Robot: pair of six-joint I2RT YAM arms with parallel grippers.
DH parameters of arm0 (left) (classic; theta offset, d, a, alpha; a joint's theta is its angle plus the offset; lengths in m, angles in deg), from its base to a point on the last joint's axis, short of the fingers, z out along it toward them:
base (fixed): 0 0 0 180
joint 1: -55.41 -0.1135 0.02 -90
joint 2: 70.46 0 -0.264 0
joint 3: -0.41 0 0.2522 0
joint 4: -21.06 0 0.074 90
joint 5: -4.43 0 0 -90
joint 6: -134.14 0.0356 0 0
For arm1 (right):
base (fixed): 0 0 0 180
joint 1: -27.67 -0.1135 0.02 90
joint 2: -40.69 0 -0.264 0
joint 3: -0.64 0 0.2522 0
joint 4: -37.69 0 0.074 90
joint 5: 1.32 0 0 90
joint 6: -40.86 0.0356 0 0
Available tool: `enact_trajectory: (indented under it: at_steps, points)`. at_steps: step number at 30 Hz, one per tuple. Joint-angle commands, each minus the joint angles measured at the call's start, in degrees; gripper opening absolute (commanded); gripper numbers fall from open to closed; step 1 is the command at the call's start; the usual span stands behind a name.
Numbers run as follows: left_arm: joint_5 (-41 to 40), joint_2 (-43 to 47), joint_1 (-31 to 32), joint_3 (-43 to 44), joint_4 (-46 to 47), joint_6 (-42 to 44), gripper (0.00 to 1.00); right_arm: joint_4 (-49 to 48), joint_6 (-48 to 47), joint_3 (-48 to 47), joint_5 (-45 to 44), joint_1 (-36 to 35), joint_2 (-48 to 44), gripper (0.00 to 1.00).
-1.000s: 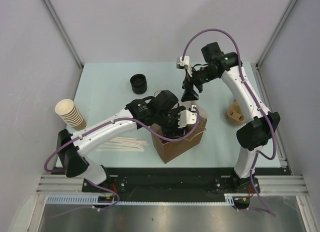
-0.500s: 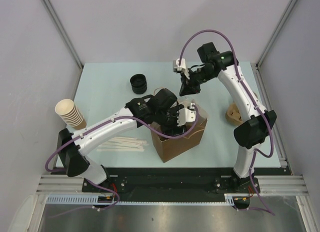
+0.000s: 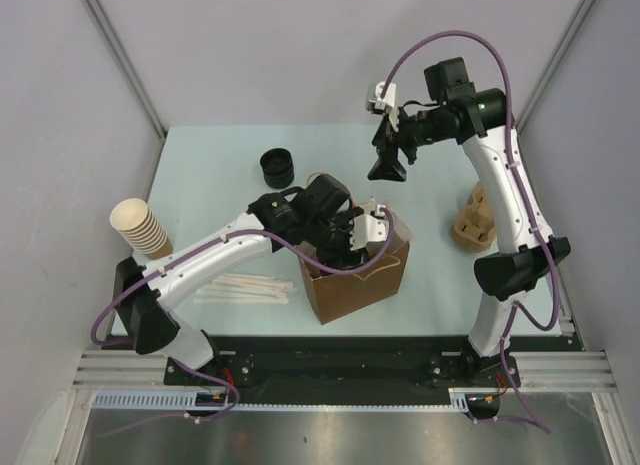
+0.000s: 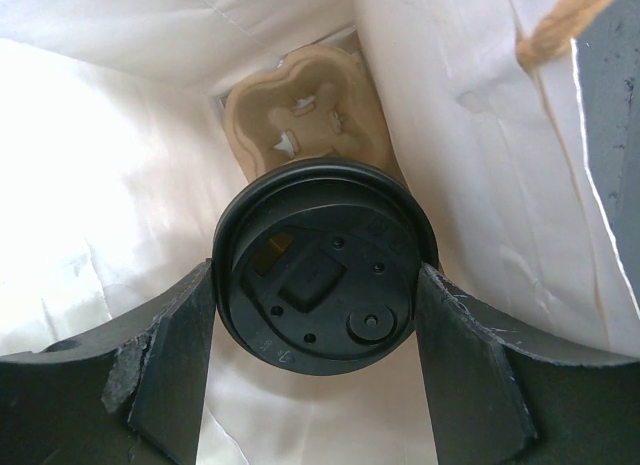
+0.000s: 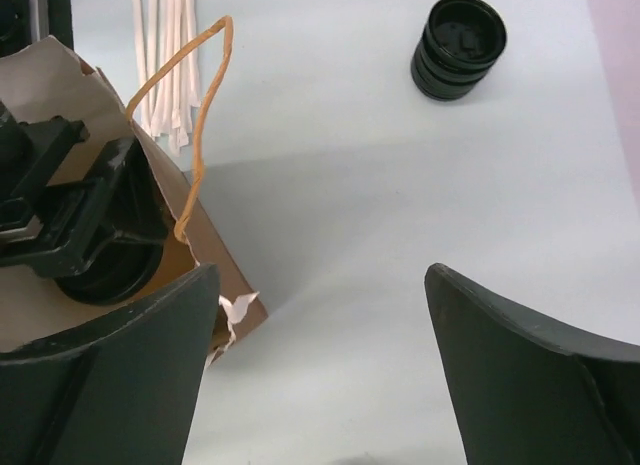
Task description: Pack the takeout coffee
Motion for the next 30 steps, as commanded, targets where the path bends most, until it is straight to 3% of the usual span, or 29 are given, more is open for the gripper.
enact_trajectory:
  at_steps: [1,5,14,17,20,21,23,24,30]
  points:
    - [1.9,0.5,-0.2,2.8,-0.5,2.4,0.32,9.8,-0.4,4.3,-2.0,-2.9,-5.6,0.91]
    - [2.1,0.5,-0.2,2.9,-0.5,2.6,0.32,9.7,-5.9,10.7,-6.8,-7.1,-9.2,0.91]
    - [2.2,0.9,-0.2,2.4,-0.4,2.6,0.32,9.9,-7.4,12.5,-10.4,-9.3,-4.1,0.87]
    - [1.9,0.9,-0.2,2.5,-0.6,2.5,0.32,9.9,-8.4,14.6,-10.3,-9.9,-3.6,0.76]
    - [1.8,0.9,-0.3,2.3,-0.7,2.4,0.32,9.9,-8.7,15.9,-9.7,-10.3,-3.9,0.55]
    - [1.7,1.1,-0.2,2.3,-0.8,2.2,0.32,9.9,-8.6,16.0,-9.4,-10.4,-3.9,0.41]
    - [1.6,1.5,-0.2,1.5,-0.3,1.7,0.32,9.9,-8.1,15.4,-9.5,-10.4,-3.7,0.23]
    - [1.4,1.8,-0.2,1.0,0.2,1.1,0.32,9.9,-7.7,14.7,-9.7,-10.4,-3.6,0.02]
    - [-2.3,4.4,-0.4,-2.3,4.7,-0.4,0.33,6.8,-0.4,7.7,-9.6,-8.9,-3.1,0.0]
